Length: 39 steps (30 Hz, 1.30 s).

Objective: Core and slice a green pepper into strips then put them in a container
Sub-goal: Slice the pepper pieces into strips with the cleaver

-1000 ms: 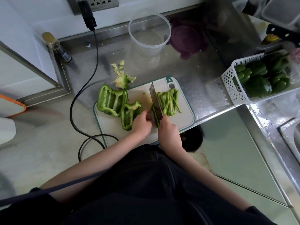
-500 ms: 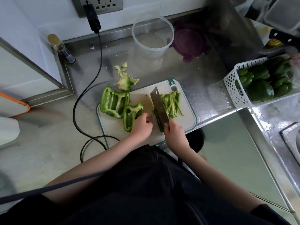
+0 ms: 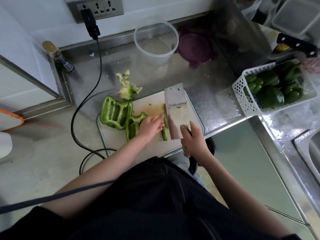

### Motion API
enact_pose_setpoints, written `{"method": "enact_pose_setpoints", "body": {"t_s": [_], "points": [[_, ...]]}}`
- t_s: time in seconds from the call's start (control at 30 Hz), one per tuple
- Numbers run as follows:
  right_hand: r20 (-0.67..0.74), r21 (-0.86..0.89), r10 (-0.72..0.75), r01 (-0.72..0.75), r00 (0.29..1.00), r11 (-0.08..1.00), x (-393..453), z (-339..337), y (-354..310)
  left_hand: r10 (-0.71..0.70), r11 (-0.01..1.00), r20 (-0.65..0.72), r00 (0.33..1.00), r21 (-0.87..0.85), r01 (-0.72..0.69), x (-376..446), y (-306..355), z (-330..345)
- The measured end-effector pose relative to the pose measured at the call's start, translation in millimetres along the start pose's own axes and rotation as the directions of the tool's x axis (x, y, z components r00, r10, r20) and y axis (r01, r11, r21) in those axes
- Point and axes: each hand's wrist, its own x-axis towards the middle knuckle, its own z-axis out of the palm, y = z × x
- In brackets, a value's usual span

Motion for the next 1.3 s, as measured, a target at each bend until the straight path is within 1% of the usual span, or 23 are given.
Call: {"method": "enact_pose_setpoints", "body": {"t_s": [0.03,0.07,0.1,0.13,0.17,0.2,0.23,0.27,0.37,0.47,0.57,0.6,0.7,0.77,0.87,0.93,1.0,1.07,1.1,1.13,1.17,1.23,1.3], "points": [[-0.006,0.007,-0.008,0.008,1.000,1.000,-1,-1,-1,0.000,0.998,0.011,1.000,-0.066,0.000,-1,4,2],[-0.025,-0.022,-0.031,0.030,0.999,0.999,-1,-2,-1,0.044,0.999,-0.025,0.999,-0.015,-0.044,-1,5,2],[-0.054,-0.075,-0.067,0.063,0.996,0.995,-1,-3,-1,0.129,0.983,-0.064,0.990,0.137,-0.120,1,4,1],[-0.086,-0.130,-0.106,0.095,0.991,0.987,-1,-5,1,0.242,0.903,-0.072,0.968,0.381,-0.198,3,1,-2],[-0.112,-0.166,-0.139,0.119,0.984,0.979,-1,-7,2,0.335,0.778,-0.032,0.942,0.574,-0.257,5,-1,-3],[-0.134,-0.180,-0.158,0.132,0.978,0.975,-1,-9,3,0.383,0.656,0.029,0.923,0.695,-0.294,5,-4,-3],[-0.152,-0.181,-0.159,0.131,0.975,0.975,-1,-11,4,0.378,0.584,0.071,0.923,0.756,-0.297,6,-7,-1],[-0.169,-0.177,-0.145,0.114,0.975,0.978,-2,-12,5,0.348,0.552,0.074,0.935,0.790,-0.268,6,-8,3],[-0.217,-0.158,-0.090,0.056,0.972,0.986,-6,-17,7,0.297,0.405,0.020,0.955,0.903,-0.145,10,-7,18],[-0.228,-0.158,-0.079,0.043,0.971,0.987,-10,-22,14,0.237,0.353,-0.002,0.971,0.932,-0.084,12,-3,23],[-0.239,-0.148,-0.062,0.027,0.969,0.989,-11,-23,20,0.286,0.294,0.008,0.958,0.951,-0.095,7,-2,24],[-0.241,-0.141,-0.052,0.018,0.969,0.990,-10,-22,22,0.298,0.288,0.015,0.954,0.952,-0.105,6,-2,24],[-0.252,-0.162,-0.051,0.010,0.966,0.987,-7,-19,22,0.263,0.352,-0.023,0.965,0.933,-0.074,3,5,20],[-0.235,-0.144,-0.042,0.008,0.971,0.990,-5,-16,21,0.272,0.320,-0.001,0.962,0.943,-0.090,4,8,17],[-0.207,-0.112,-0.028,0.005,0.978,0.994,-1,-10,19,0.301,0.191,0.061,0.952,0.974,-0.123,8,3,17],[-0.197,-0.105,-0.031,0.011,0.980,0.994,1,-8,16,0.305,0.020,0.115,0.945,0.992,-0.127,11,-5,20],[-0.202,-0.089,-0.044,0.026,0.978,0.996,0,-8,14,0.302,-0.107,0.164,0.939,0.985,-0.138,12,-8,24],[-0.212,-0.074,-0.046,0.031,0.976,0.997,-1,-11,15,0.317,-0.154,0.189,0.929,0.977,-0.146,13,-9,26],[-0.214,-0.067,-0.046,0.032,0.976,0.997,-2,-13,16,0.331,-0.122,0.185,0.925,0.981,-0.153,13,-7,25],[-0.211,-0.060,-0.044,0.032,0.977,0.998,-2,-14,18,0.352,-0.051,0.172,0.920,0.985,-0.165,11,-2,22],[-0.202,-0.056,-0.041,0.031,0.978,0.998,-1,-14,19,0.382,0.055,0.152,0.912,0.981,-0.186,8,4,18],[-0.162,-0.064,-0.030,0.020,0.986,0.998,2,-10,20,0.414,0.342,0.079,0.907,0.910,-0.235,-2,19,6],[-0.080,-0.044,-0.023,0.020,0.997,0.999,7,-1,19,0.351,0.617,0.004,0.936,0.752,-0.234,-12,32,-9]]}}
